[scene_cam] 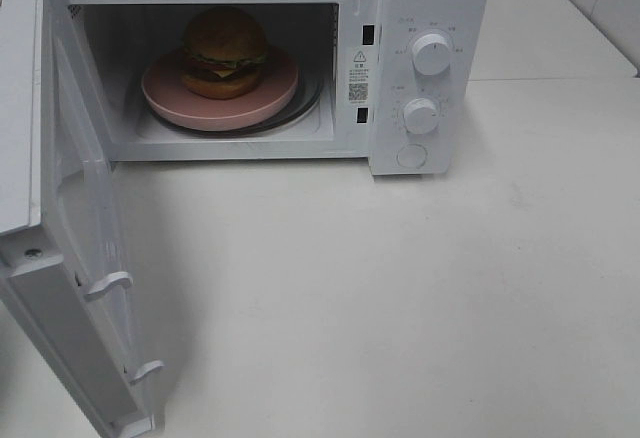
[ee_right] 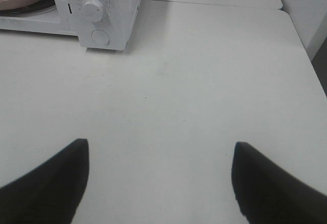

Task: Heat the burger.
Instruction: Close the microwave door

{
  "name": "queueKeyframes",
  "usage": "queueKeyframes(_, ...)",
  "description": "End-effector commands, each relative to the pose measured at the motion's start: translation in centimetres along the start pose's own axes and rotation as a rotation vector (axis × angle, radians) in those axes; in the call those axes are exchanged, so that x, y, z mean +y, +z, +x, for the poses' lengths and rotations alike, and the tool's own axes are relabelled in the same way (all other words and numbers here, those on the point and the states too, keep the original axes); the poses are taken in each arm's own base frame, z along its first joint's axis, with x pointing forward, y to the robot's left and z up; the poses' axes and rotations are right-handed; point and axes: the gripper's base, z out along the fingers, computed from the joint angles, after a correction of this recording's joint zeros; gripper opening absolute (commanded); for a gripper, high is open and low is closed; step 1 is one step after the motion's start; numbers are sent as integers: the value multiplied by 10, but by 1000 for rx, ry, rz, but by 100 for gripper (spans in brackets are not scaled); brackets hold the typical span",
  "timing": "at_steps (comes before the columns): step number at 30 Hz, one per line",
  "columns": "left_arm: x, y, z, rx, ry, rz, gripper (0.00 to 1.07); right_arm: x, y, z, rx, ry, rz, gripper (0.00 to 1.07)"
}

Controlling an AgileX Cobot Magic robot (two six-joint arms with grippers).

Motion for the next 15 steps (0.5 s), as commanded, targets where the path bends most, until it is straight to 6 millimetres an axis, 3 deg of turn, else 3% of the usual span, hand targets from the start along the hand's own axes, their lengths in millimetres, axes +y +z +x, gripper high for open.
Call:
queueKeyframes(1,-3,15,-5,-98,30,29,0,0,-3,1,-41,-6,5,76)
queueKeyframes(5,-7,26,-3,-125,82,80,0,0,-3,1,-41,-6,5,76)
queueKeyframes(15,-23,58,27,12,68,274,0,0,-3,1,-41,-6,5,76)
